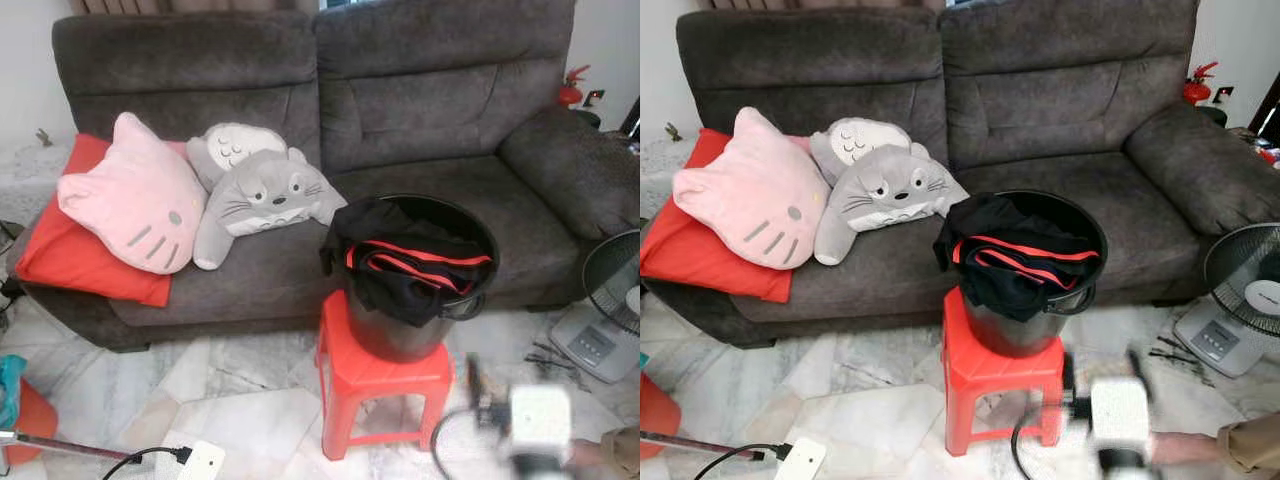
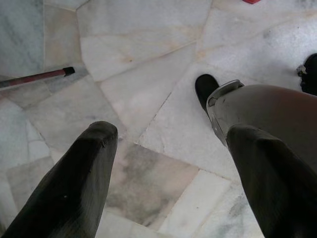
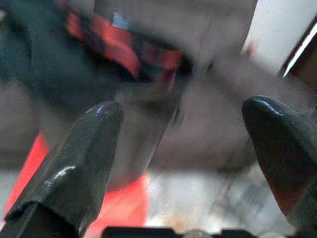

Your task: Hang hanger

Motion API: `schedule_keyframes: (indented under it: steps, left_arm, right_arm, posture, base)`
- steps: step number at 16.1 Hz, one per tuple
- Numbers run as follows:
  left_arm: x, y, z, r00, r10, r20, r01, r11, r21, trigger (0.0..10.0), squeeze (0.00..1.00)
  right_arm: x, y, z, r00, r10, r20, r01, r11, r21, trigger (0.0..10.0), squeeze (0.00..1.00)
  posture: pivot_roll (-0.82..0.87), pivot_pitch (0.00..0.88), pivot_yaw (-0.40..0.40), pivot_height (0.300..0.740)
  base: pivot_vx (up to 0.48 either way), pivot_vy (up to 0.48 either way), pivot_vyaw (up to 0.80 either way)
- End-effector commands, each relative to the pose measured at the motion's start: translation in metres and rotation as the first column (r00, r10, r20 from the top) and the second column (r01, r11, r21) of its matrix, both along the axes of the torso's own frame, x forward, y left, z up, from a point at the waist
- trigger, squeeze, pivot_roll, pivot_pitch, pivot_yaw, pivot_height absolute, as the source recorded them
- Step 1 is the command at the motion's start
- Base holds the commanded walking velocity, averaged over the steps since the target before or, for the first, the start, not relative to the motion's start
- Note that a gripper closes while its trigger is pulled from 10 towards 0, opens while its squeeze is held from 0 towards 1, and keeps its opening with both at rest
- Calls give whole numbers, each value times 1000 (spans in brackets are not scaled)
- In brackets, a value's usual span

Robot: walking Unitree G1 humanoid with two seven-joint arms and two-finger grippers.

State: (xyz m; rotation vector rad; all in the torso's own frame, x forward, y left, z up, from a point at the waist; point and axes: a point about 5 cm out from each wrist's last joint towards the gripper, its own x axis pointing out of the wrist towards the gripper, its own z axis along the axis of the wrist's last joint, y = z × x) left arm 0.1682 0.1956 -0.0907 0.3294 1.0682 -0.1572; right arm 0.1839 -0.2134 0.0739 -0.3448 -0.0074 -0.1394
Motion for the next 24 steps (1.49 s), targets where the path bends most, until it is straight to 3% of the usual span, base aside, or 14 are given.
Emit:
schedule_keyframes:
  steps: [1, 4, 5, 8, 12, 24]
  left_arm:
    - [-2, 4, 0, 1000, -18, -10, 19, 1000, 15, 10000, 0]
    - [-2, 4, 0, 1000, -16, -8, 16, 1000, 15, 10000, 0]
    - [-2, 4, 0, 1000, -12, -8, 12, 1000, 13, 10000, 0]
    - [-2, 2, 0, 1000, 12, 3, -12, 1000, -20, 10000, 0]
    - [-3, 2, -1, 1000, 17, -7, -17, 1000, -20, 10000, 0]
    - [-3, 3, -1, 1000, 16, -6, -16, 1000, -17, 10000, 0]
  right_arm:
    - [5, -8, 13, 999, -43, 33, 44, 999, -19, 10000, 0]
    - [30, -16, 41, 977, -165, 139, 154, 984, 84, 10000, 0]
    - [39, -13, 45, 972, -182, 148, 162, 977, 139, 10000, 0]
    - [57, 1, 48, 981, -159, 112, 140, 977, 162, 10000, 0]
    - [60, 3, 50, 983, -158, 88, 140, 973, 183, 10000, 0]
    - [59, 5, 50, 990, -133, 51, 123, 979, 166, 10000, 0]
  posture:
    - [-33, 0, 56, 740]
    - [-35, 0, 57, 740]
    - [-34, 0, 58, 740]
    - [-23, 0, 48, 740]
    - [-23, 0, 47, 740]
    - [-19, 0, 45, 740]
  base:
    - [0, 0, 0]
    - [0, 0, 0]
    - [0, 0, 0]
    - [0, 0, 0]
    - [60, 0, 0]
    - [339, 0, 0]
